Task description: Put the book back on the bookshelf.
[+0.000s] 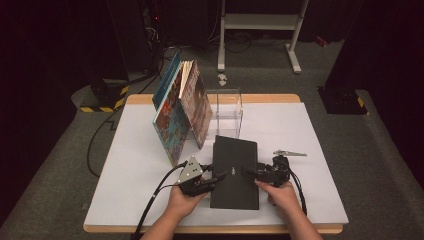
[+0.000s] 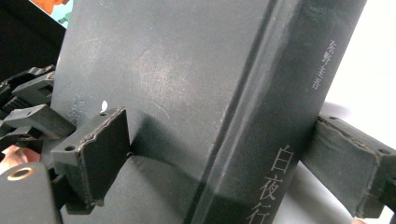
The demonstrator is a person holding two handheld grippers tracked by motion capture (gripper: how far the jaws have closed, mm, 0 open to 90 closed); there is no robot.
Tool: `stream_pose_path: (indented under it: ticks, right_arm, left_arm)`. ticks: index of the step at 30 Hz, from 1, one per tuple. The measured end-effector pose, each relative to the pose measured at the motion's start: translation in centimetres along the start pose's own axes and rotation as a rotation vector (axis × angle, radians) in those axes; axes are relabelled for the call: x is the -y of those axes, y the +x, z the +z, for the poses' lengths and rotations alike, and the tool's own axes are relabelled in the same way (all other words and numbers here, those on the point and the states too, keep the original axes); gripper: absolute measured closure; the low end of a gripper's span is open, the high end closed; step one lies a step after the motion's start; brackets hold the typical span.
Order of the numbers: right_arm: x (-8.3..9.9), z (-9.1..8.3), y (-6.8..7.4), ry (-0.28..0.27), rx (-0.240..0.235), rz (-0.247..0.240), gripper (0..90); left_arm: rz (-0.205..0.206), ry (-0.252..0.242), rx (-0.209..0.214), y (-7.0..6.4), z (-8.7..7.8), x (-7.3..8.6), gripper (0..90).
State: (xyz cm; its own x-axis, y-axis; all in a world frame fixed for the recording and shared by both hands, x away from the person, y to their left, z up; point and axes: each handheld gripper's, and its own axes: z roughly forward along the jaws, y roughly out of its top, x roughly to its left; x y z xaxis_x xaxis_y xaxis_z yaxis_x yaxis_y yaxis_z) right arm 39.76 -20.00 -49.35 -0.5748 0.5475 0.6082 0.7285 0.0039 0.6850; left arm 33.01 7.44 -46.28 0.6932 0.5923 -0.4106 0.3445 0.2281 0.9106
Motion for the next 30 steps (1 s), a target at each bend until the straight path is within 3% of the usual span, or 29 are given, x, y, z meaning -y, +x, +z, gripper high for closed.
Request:
stream_pose_path:
  ticks: [5,13,22,30]
  right_arm:
    - [0.1,-0.6,0.9,-0.018,0.036,-0.048,12.0]
    - [0.4,-1.8,2.6,-0.064,0.095,-0.139,17.9]
    - [0.3,-2.9,3.5,-0.129,0.110,-0.181,23.9]
    - [0.2,-3.5,4.3,-0.167,0.126,-0.212,27.6]
  left_arm:
    - [-0.076,0.030,-0.038,-0.2,0.1,-0.3,58.8]
    - [-0.143,0.049,-0.078,-0.6,0.2,-0.5,58.9]
    - [-0.150,0.016,-0.098,-1.3,0.1,-0.7,59.6]
    - [-0.185,-0.004,-0.103,-1.3,0.2,-1.2,60.3]
